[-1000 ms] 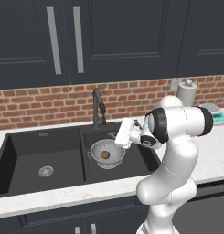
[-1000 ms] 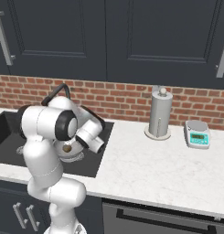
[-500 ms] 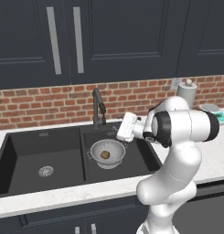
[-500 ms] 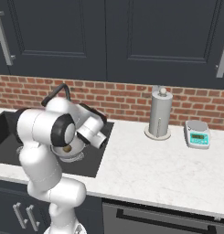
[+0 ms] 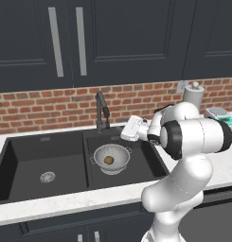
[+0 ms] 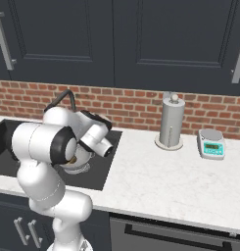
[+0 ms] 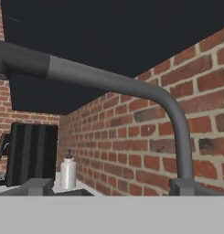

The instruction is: Put the colander in the sink, put the kiwi in the colander, and turn on the sink faucet and pour water over the colander.

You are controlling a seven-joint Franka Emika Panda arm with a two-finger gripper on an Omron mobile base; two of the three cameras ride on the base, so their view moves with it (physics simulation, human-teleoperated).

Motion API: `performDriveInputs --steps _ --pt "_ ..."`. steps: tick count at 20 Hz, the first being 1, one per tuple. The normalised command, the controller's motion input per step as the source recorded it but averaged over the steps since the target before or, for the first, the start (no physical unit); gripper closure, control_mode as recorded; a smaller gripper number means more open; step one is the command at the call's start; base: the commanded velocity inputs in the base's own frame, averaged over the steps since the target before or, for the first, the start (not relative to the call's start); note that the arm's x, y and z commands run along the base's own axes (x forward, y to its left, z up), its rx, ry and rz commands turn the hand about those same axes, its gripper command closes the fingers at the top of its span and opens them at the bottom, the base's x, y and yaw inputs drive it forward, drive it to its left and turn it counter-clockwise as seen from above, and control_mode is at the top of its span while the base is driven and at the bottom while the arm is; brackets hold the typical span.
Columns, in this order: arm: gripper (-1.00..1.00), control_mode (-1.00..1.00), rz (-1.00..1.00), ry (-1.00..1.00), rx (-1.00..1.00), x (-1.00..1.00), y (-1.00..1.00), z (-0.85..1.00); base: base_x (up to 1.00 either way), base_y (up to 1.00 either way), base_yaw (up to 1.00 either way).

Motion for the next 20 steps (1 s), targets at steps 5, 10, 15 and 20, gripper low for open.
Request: performDriveInputs --steps 5,10,15,20 --pt "-1.00 -1.00 -0.05 0.11 0.03 0.00 0.00 0.05 0.00 0.00 0.00" --pt "-1.00 -1.00 -0.04 0.00 0.00 0.00 0.00 0.01 0.00 0.00 0.00" --pt "-1.00 -1.00 -0.03 0.00 0.00 0.00 0.00 0.00 0.00 0.00 0.00" --pt "-1.00 -1.00 -0.01 0.00 0.00 0.06 0.00 0.00 0.00 0.00 0.00"
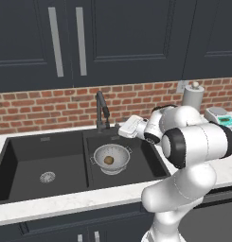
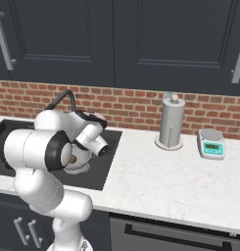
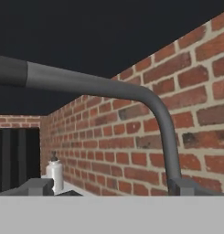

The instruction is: Put the colander in the sink, put the kiwi in the colander, and turn on the sink faucet and pour water over the colander.

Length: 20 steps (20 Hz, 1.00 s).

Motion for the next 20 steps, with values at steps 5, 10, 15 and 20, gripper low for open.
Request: performDriveInputs --steps 5,10,15,20 --pt "-1.00 -1.00 0.00 0.00 0.00 0.18 0.00 0.00 0.00 0.00 0.00" --pt "-1.00 -1.00 0.00 0.00 0.00 0.20 0.00 -0.01 0.00 0.00 0.00" --pt "-1.00 -1.00 0.00 0.00 0.00 0.24 0.00 -0.15 0.00 0.00 0.00" --pt "-1.00 -1.00 0.00 0.00 0.00 0.26 0.00 -0.22 0.00 0.00 0.00"
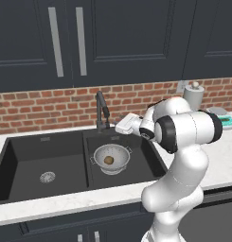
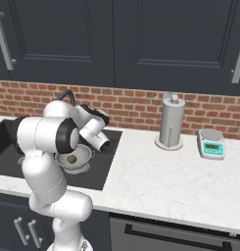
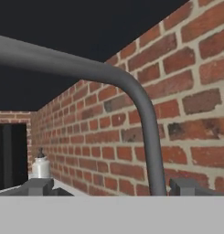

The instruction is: Put the colander in the sink, put the kiwi in the colander, and turn on the sink faucet and pour water over the colander.

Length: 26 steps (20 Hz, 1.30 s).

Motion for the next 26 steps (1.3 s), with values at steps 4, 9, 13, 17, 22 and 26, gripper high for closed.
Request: performDriveInputs --steps 4,9,13,17,22,26 --pt "-1.00 -1.00 0.00 0.00 0.00 0.27 0.00 -0.24 0.00 0.00 0.00" --pt "-1.00 -1.00 0.00 0.00 0.00 0.25 0.00 -0.15 0.00 0.00 0.00" --pt "-1.00 -1.00 0.00 0.00 -0.02 0.25 0.00 -0.05 0.00 0.00 0.00" --pt "-1.00 -1.00 0.00 0.02 -0.04 0.26 0.00 0.00 0.00 0.00 0.00" --pt "-1.00 -1.00 0.00 0.04 -0.06 0.31 0.00 0.00 0.00 0.00 0.00" --pt "-1.00 -1.00 0.00 0.03 -0.06 0.31 0.02 0.00 0.00 0.00 0.00"
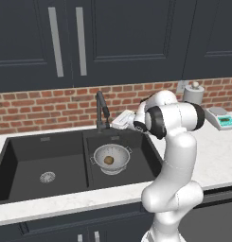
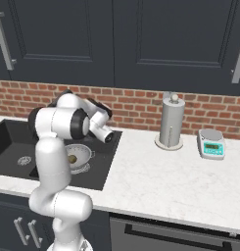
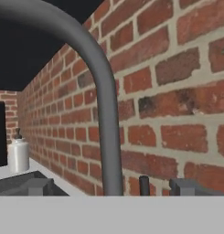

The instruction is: Put the colander in the sink, put the kiwi in the colander, and turn on the sink faucet and pour water over the colander.

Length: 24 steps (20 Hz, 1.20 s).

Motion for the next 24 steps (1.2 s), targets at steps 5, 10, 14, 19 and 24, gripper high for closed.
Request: performDriveInputs --steps 5,10,14,19,24 --pt "-1.00 -1.00 0.00 0.02 -0.06 0.32 0.03 0.00 0.00 0.00 0.00" --pt "-1.00 -1.00 -0.01 0.00 -0.07 0.24 0.07 -0.01 0.00 0.00 0.00" --pt "-1.00 -1.00 -0.01 0.00 -0.05 0.11 0.07 -0.06 0.00 0.00 0.00" --pt "-1.00 -1.00 -0.01 0.00 -0.06 0.03 0.09 -0.16 0.00 0.00 0.00" --pt "-1.00 -1.00 -0.01 0.00 -0.05 0.06 0.06 -0.26 0.00 0.00 0.00"
